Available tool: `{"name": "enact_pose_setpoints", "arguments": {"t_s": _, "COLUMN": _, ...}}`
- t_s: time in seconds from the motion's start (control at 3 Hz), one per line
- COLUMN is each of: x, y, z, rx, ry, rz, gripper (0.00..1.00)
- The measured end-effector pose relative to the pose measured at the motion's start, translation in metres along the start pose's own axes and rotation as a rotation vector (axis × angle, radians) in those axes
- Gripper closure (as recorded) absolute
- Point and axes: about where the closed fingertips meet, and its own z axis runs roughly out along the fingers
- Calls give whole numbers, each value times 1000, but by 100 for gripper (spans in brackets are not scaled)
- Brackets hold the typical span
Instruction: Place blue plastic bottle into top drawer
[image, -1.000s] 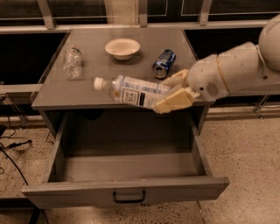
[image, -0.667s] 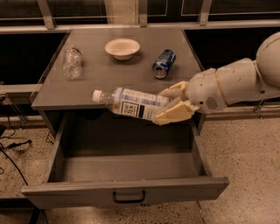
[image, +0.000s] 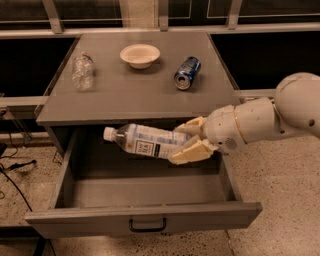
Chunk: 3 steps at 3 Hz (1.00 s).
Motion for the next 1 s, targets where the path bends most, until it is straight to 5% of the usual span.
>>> {"name": "enact_pose_setpoints", "arguments": {"t_s": 1.0, "x": 33, "y": 3, "z": 44, "rx": -36, "ry": 54, "rz": -87, "gripper": 100}}
